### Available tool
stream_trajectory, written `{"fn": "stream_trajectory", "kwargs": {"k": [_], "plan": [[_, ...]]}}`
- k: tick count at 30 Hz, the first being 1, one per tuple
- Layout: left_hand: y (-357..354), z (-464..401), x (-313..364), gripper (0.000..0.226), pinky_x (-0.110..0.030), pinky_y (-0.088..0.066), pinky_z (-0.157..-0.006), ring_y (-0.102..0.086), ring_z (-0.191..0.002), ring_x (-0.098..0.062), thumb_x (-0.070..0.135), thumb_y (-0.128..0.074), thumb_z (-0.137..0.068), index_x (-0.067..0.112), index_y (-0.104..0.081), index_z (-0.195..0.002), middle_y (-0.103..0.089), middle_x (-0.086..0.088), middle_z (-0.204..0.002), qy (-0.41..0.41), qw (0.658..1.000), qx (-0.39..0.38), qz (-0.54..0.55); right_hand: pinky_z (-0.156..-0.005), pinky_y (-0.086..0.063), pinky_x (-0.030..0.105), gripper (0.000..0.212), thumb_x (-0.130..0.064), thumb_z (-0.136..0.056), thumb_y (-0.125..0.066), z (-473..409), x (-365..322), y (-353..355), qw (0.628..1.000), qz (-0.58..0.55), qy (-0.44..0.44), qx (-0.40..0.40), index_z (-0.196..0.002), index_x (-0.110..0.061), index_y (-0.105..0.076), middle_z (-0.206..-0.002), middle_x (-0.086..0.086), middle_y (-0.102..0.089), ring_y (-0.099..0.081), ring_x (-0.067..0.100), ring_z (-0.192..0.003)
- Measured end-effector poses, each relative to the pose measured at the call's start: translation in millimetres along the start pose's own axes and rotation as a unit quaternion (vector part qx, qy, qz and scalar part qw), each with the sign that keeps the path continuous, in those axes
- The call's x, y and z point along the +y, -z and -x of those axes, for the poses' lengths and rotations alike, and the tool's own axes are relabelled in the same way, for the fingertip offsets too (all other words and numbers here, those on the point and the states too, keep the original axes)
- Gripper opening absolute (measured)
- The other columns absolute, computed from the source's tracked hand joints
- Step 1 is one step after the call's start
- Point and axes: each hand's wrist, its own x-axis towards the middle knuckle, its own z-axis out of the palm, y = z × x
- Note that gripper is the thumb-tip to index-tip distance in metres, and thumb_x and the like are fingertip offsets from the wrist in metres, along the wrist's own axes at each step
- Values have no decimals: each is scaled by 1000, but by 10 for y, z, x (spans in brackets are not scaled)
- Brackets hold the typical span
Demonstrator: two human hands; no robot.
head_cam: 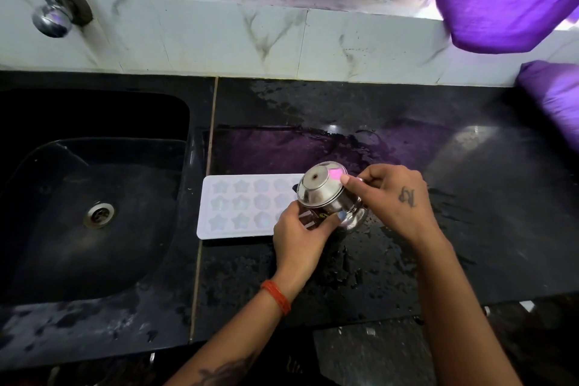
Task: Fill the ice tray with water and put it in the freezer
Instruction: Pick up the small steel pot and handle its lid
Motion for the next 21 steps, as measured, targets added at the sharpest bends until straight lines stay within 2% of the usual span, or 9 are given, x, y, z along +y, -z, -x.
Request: {"fn": "stream_trajectory", "kwargs": {"k": [3, 7, 10, 13, 18, 21], "plan": [[-12, -3, 23, 43, -20, -52, -77, -63, -82, 3, 33, -85, -62, 22, -64, -99, -70, 7, -94, -13, 1000, 7, -14, -57, -43, 25, 33, -48, -79, -67, 0, 70, -9, 999, -39, -25, 4, -64, -19, -67, -54, -4, -65, -54, 3, -50], [-45, -19, 38, 45, -23, -53, -78, -64, -84, -1, 33, -85, -62, 20, -65, -100, -70, 7, -95, -14, 1000, 0, -21, -60, -46, 26, 31, -47, -79, -69, 12, 117, 12, 997, -60, -41, 16, -63, -19, -67, -53, -5, -65, -57, 6, -52], [-87, -11, 28, 42, -23, -53, -78, -65, -82, 0, 32, -85, -62, 23, -63, -97, -70, 10, -90, -1, 1000, -21, -3, -61, -46, 28, 32, -49, -79, -67, 26, 115, 49, 999, -30, -37, 19, -64, -20, -67, -56, -5, -65, -60, 9, -55], [-136, 6, 12, 45, -22, -52, -79, -67, -87, -3, 33, -85, -63, 21, -65, -102, -72, 7, -95, 18, 998, -48, 25, -61, -45, 29, 34, -49, -81, -65, 36, 96, 89, 999, 8, -28, 23, -64, -19, -66, -56, -4, -65, -60, 12, -57], [-206, 29, -7, 46, -10, -48, -71, -65, -93, -4, 34, -82, -66, 18, -64, -105, -70, 5, -99, 42, 996, -70, 47, -65, -49, 33, 37, -52, -81, -63, 30, 85, 113, 998, 59, -23, 22, -66, -18, -65, -57, -3, -63, -61, 17, -60], [-240, 38, -16, 44, -11, -48, -72, -66, -90, -2, 32, -82, -68, 16, -64, -106, -72, 5, -98, 53, 993, -79, 63, -65, -48, 32, 40, -57, -82, -60, 15, 78, 116, 995, 99, -19, 20, -69, -19, -65, -61, -3, -63, -60, 18, -65]]}}
